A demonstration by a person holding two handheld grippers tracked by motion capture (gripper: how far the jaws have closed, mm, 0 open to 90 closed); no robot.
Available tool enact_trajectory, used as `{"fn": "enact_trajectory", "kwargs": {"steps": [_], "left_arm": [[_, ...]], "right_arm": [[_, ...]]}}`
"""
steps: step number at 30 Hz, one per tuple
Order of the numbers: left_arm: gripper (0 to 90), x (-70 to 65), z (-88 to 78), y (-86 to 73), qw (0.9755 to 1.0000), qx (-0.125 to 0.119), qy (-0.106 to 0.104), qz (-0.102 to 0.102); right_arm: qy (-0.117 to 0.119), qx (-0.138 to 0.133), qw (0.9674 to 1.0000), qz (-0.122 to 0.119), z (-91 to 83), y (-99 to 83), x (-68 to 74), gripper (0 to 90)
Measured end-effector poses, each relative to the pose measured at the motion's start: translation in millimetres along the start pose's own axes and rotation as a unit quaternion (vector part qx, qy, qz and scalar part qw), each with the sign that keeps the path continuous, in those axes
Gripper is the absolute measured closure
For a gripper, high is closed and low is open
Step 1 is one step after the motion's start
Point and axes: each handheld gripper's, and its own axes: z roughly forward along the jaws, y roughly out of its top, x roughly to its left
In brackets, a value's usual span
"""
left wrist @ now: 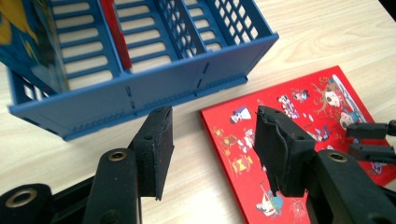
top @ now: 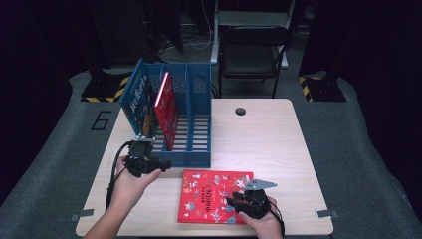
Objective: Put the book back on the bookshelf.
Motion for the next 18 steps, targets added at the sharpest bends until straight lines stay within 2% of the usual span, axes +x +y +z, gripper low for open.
{"fn": "enact_trajectory", "kwargs": {"steps": [2,4,5,7,8,9,11,12,13,14,15,16,17,18], "left_arm": [[47.2,-1.9,2.3,-6.5,0.9999,-0.002,0.002,0.014],[47.3,-4.3,3.5,-11.9,0.9998,0.000,0.002,0.019],[47.1,-6.2,4.1,-14.6,0.9999,-0.003,0.000,0.015],[43.0,-9.7,4.9,-19.3,0.9998,-0.007,0.004,0.017],[43.0,-10.1,5.1,-21.4,0.9996,-0.005,0.005,0.026],[41.2,-11.9,6.1,-24.0,0.9998,-0.009,0.003,0.020],[39.9,-13.3,6.7,-29.0,0.9997,-0.010,-0.007,0.020],[38.5,-13.3,7.7,-34.4,0.9995,-0.007,-0.016,0.026],[38.0,-13.3,7.7,-34.4,0.9995,-0.007,-0.016,0.026],[37.9,-15.0,9.7,-37.9,0.9996,-0.017,-0.021,0.009],[37.5,-13.5,9.9,-41.0,0.9995,-0.008,-0.027,0.017],[37.3,-13.5,11.2,-44.6,0.9994,-0.008,-0.032,0.012],[37.3,-15.8,14.1,-48.9,0.9990,-0.018,-0.040,-0.007],[37.3,-16.6,20.2,-56.9,0.9990,-0.013,-0.042,-0.007]], "right_arm": [[-0.002,-0.003,1.0000,0.001,0.0,0.2,0.2,64.0],[-0.001,-0.001,1.0000,-0.001,-0.6,0.5,-0.6,64.0],[-0.002,-0.002,1.0000,-0.001,-0.9,0.5,-0.8,63.8],[-0.004,-0.001,1.0000,-0.002,-1.3,0.5,-0.7,63.2],[-0.005,-0.002,1.0000,-0.002,-1.6,0.8,-0.7,62.8],[-0.005,0.000,1.0000,0.003,-2.3,1.2,0.1,62.4],[-0.009,-0.003,0.9999,-0.004,-2.7,2.6,-0.7,61.5],[-0.010,-0.002,1.0000,0.001,-4.0,4.2,-0.2,60.6],[-0.011,0.000,0.9999,0.000,-4.8,5.1,-0.2,60.3],[-0.013,0.001,0.9999,-0.003,-5.5,6.2,-0.4,60.1],[-0.015,0.001,0.9999,-0.003,-6.5,7.2,-0.4,60.0],[-0.016,0.003,0.9999,-0.004,-7.9,8.5,-0.6,59.9],[-0.016,0.003,0.9999,-0.004,-7.9,8.5,-0.6,59.9],[-0.017,0.000,0.9999,-0.004,-10.5,10.7,-1.5,58.6]]}}
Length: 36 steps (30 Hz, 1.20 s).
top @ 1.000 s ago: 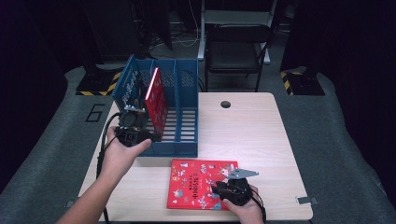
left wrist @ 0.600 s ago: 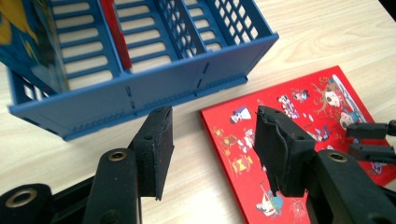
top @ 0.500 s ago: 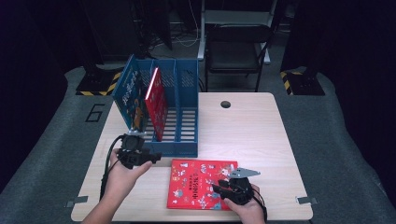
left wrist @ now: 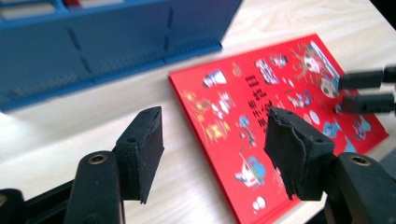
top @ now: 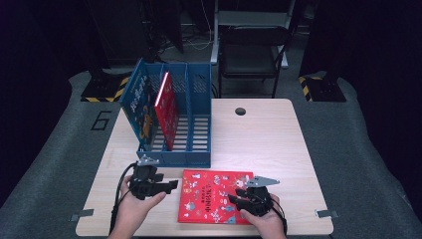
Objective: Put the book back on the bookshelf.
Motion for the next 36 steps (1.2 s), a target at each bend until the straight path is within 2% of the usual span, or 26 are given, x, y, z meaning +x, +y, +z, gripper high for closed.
{"fn": "enact_trajectory", "kwargs": {"steps": [3,6,9,13,14,15,16,17,19,21,22,26,27,28,30,36], "left_arm": [[37.4,-1.3,5.9,-8.1,0.9999,0.013,-0.008,-0.003],[37.3,-1.8,13.9,-19.3,0.9998,0.019,-0.011,-0.001],[37.6,-1.8,23.9,-30.8,0.9996,0.017,-0.019,-0.012],[39.3,-2.4,29.5,-39.0,0.9996,0.007,-0.023,-0.018],[39.3,-2.2,31.2,-40.8,0.9995,0.012,-0.026,-0.012],[39.1,-2.6,33.4,-43.2,0.9997,0.002,-0.023,-0.013],[39.9,-3.3,34.7,-45.1,0.9997,-0.004,-0.021,-0.008],[39.9,-4.5,37.6,-47.6,0.9998,-0.004,-0.021,0.002],[39.6,-5.2,39.3,-49.1,0.9997,-0.008,-0.023,0.007],[38.1,-5.9,42.9,-51.4,0.9997,-0.002,-0.015,0.018],[38.2,-4.9,44.0,-52.2,0.9996,0.003,-0.020,0.017],[40.1,1.3,49.0,-55.5,0.9994,0.016,-0.032,0.001],[40.1,1.2,50.6,-56.8,0.9991,0.019,-0.035,-0.015],[41.1,2.3,52.5,-57.4,0.9990,0.022,-0.036,-0.016],[41.5,3.2,57.3,-58.8,0.9984,0.040,-0.036,-0.017],[39.9,1.6,61.7,-59.1,0.9981,0.034,-0.046,-0.023]], "right_arm": [[-0.001,0.003,0.9999,0.013,-3.1,0.4,-3.2,57.8],[-0.011,0.013,0.9998,0.011,-5.4,-2.2,-6.6,57.5],[-0.024,0.021,0.9989,0.033,-12.2,-10.5,-17.7,55.8],[-0.038,0.013,0.9980,0.049,-19.5,-18.5,-27.3,52.6],[-0.038,0.013,0.9980,0.049,-19.5,-18.5,-27.3,52.6],[-0.040,0.009,0.9976,0.055,-20.8,-20.1,-29.5,51.5],[-0.041,0.003,0.9965,0.072,-22.1,-21.9,-31.9,49.5],[-0.041,0.000,0.9965,0.073,-22.6,-22.3,-33.5,48.9],[-0.043,-0.004,0.9963,0.075,-23.2,-22.6,-34.9,47.9],[-0.043,-0.009,0.9952,0.087,-23.2,-23.6,-38.8,47.2],[-0.045,-0.008,0.9946,0.093,-22.8,-24.4,-39.3,47.1],[-0.047,-0.001,0.9945,0.094,-20.0,-26.9,-41.2,47.1],[-0.047,0.002,0.9942,0.097,-19.1,-27.3,-40.9,47.2],[-0.047,0.004,0.9949,0.090,-16.4,-28.1,-42.1,47.2],[-0.049,0.005,0.9948,0.089,-14.7,-28.7,-40.4,46.7],[-0.051,0.006,0.9944,0.092,-13.8,-29.3,-40.8,46.7]]}}
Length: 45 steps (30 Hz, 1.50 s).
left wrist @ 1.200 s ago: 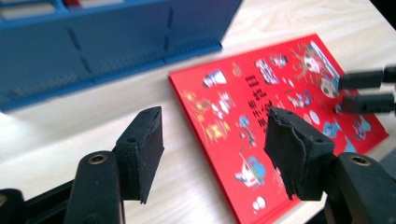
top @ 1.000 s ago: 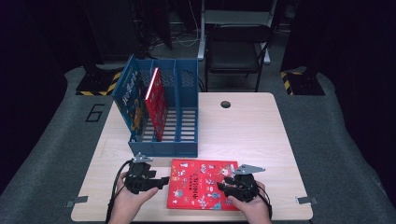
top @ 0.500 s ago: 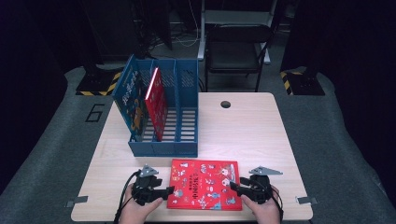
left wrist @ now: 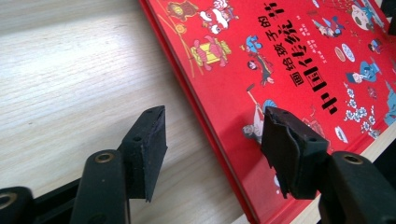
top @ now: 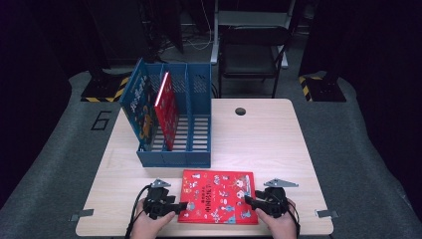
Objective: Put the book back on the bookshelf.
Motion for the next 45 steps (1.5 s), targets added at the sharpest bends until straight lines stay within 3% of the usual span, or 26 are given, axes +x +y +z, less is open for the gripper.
{"fn": "enact_trajectory", "kwargs": {"steps": [8,16,25,32,45], "left_arm": [[33.3,-4.0,8.3,0.7,0.9999,-0.002,-0.010,-0.002],[23.8,-5.5,14.8,0.3,0.9994,0.015,-0.030,0.002],[15.1,-7.8,19.8,0.0,0.9997,0.009,-0.019,0.008],[17.0,-0.8,14.6,-2.7,0.9997,0.005,-0.023,-0.008],[19.7,7.9,7.4,-9.6,0.9995,-0.008,-0.024,-0.017]], "right_arm": [[-0.006,0.001,0.9999,0.010,0.8,-1.0,1.9,46.6],[-0.008,-0.003,0.9999,0.008,0.8,-0.7,2.8,46.7],[-0.001,-0.002,1.0000,-0.007,4.6,0.2,12.1,47.8],[-0.002,-0.005,0.9998,-0.020,9.6,2.3,17.1,47.8],[0.001,-0.006,0.9997,-0.024,16.1,5.6,22.7,47.9]]}}
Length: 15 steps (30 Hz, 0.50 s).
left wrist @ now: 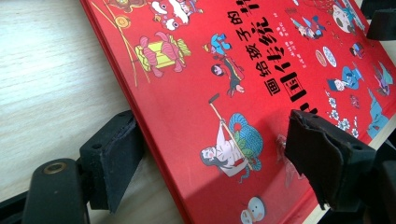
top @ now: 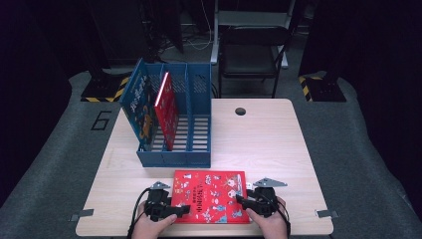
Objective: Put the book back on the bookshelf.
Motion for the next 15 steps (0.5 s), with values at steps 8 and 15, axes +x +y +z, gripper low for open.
{"fn": "enact_trajectory", "kwargs": {"steps": [8,15], "left_arm": [[19.8,2.3,-4.1,-3.6,1.0000,-0.002,0.004,-0.008],[23.1,6.0,-7.6,-4.6,0.9998,-0.001,0.001,-0.020]], "right_arm": [[0.005,-0.001,1.0000,-0.004,4.9,2.7,3.7,47.4],[0.010,0.003,0.9999,-0.005,7.4,4.8,5.1,46.4]]}}
